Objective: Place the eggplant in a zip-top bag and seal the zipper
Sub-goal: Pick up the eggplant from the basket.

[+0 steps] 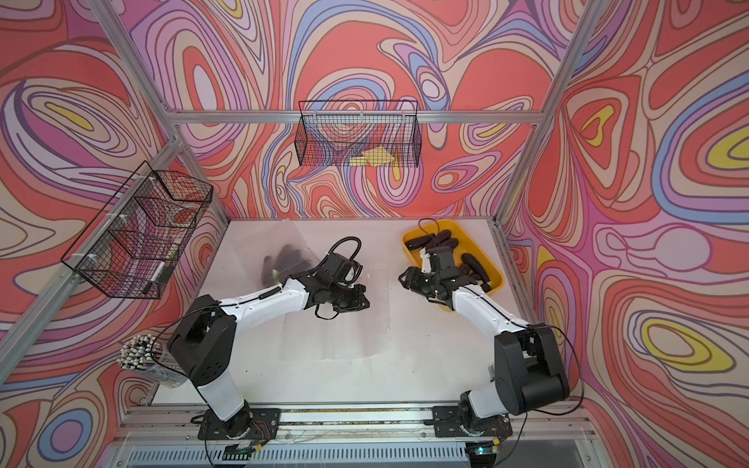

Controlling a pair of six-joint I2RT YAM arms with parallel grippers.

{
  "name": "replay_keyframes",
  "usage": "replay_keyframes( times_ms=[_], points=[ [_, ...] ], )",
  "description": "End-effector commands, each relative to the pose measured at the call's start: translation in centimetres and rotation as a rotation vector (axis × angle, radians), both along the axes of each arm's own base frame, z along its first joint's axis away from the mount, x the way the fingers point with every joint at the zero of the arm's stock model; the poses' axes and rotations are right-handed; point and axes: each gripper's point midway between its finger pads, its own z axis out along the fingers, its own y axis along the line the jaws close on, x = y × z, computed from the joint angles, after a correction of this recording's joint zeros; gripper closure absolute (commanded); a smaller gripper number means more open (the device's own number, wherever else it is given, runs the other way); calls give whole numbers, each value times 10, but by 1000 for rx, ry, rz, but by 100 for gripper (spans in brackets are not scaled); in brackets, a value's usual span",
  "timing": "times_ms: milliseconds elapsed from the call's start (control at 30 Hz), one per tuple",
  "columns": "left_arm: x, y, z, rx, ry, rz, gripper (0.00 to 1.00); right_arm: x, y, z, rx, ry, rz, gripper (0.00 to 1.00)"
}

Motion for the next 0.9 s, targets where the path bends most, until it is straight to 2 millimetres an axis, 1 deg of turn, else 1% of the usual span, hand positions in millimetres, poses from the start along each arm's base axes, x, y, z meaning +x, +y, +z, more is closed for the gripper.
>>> replay_keyframes(
  times_ms=[0,100,133,167,200,233,267,333,400,500,567,633,767,800,867],
  points=[
    [11,-9,5,-19,-18,-17,100,28,-52,-16,-148,59,-162,44],
    [17,-16,10,-35,-32,-25,100,54,-82,-21,-222,63,-260,43],
    [19,-18,9,-40,-33,-28,100,59,-89,-23,-230,70,-281,43],
    [20,-20,9,-46,-32,-31,100,64,-96,-26,-234,83,-297,43],
    [22,-22,10,-52,-33,-36,100,64,-102,-25,-245,97,-311,43],
    [22,-24,10,-58,-30,-39,100,63,-108,-36,-265,133,-322,43],
    [23,-25,11,-62,-30,-39,100,58,-114,-38,-285,166,-334,43],
    [24,-24,11,-60,-39,-34,100,41,-127,-38,-333,230,-375,43],
    [22,-23,8,-55,-33,-33,100,19,-139,-30,-386,289,-405,42],
    [24,-26,6,-80,-43,-27,100,-14,-153,-39,-446,433,-422,42],
    [23,-26,5,-92,-38,-21,100,-30,-162,-42,-456,497,-444,42],
    [22,-27,5,-104,-38,-17,100,-40,-168,-41,-474,528,-459,42],
    [22,-28,3,-110,-36,-19,100,-52,-171,-44,-486,582,-472,42],
    [22,-28,4,-110,-37,-20,100,-54,-171,-48,-487,590,-476,42],
    [22,-27,6,-108,-44,-19,100,-53,-171,-53,-472,578,-489,41]
  ],
)
